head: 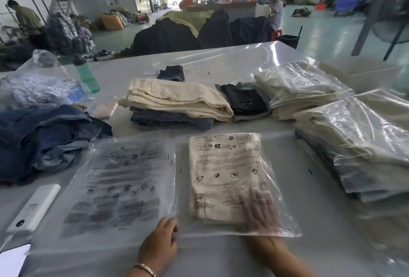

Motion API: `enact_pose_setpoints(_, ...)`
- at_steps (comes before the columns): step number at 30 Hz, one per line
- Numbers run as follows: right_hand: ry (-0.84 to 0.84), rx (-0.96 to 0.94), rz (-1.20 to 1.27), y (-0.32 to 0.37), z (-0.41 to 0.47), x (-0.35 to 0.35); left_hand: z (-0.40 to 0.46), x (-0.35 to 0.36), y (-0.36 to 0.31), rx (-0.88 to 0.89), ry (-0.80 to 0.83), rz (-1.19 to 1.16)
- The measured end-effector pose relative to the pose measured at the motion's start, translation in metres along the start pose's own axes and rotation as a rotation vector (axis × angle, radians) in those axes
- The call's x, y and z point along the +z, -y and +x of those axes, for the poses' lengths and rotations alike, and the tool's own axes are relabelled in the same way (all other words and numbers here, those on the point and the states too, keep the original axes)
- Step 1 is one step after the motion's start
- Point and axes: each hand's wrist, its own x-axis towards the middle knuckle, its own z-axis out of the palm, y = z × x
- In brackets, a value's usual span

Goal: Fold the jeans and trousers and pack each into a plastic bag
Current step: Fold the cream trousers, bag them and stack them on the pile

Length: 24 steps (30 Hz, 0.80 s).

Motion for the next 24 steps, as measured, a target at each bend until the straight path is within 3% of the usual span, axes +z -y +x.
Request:
enact_pose_setpoints(1,0.195,0.100,0.018,-0.004,0.000,-0.006,-0.002,0.000,0.002,0.019,-0.008,-0.010)
enact_pose_setpoints(2,0.272,0.213,-0.027,-0.011,-0.005,-0.009,-0.003,0.001,0.004,0.035,-0.006,-0.022)
enact_pose_setpoints(4,0.323,0.295,-0.053,-0.026,-0.028,-0.007,-0.006,0.003,0.007,0.095,0.008,-0.015)
enact_pose_setpoints(6,0.395,0.251,0.070,-0.033,-0.050,-0.020,-0.009,0.007,0.006,0.186,-0.016,-0.026)
enact_pose_setpoints(8,0.282,0.153,0.113,-0.034,-0.063,-0.032,-0.012,0.014,0.007,0.240,-0.101,-0.101)
enact_pose_setpoints(10,0.044,0.162,0.198,-0.046,-0.084,-0.037,-0.014,0.016,0.007,0.150,-0.184,-0.205)
enact_pose_setpoints(12,-0.099,0.412,0.248,-0.060,-0.098,-0.049,-0.016,0.017,0.008,0.053,-0.270,-0.285)
enact_pose_setpoints(14,-0.108,0.754,0.310,-0.075,-0.094,-0.059,-0.022,0.019,0.005,0.044,-0.376,-0.289)
enact_pose_setpoints(18,0.125,1.057,0.806,-0.096,-0.058,-0.067,-0.037,0.022,-0.043,0.220,-0.460,-0.197)
enact_pose_setpoints(21,0.259,1.041,0.909,-0.100,-0.044,-0.063,-0.040,0.036,-0.104,0.258,-0.316,-0.246)
enact_pose_setpoints(24,0.357,1.017,0.991,-0.107,-0.039,-0.061,-0.043,0.056,-0.177,-0.056,0.236,-0.613)
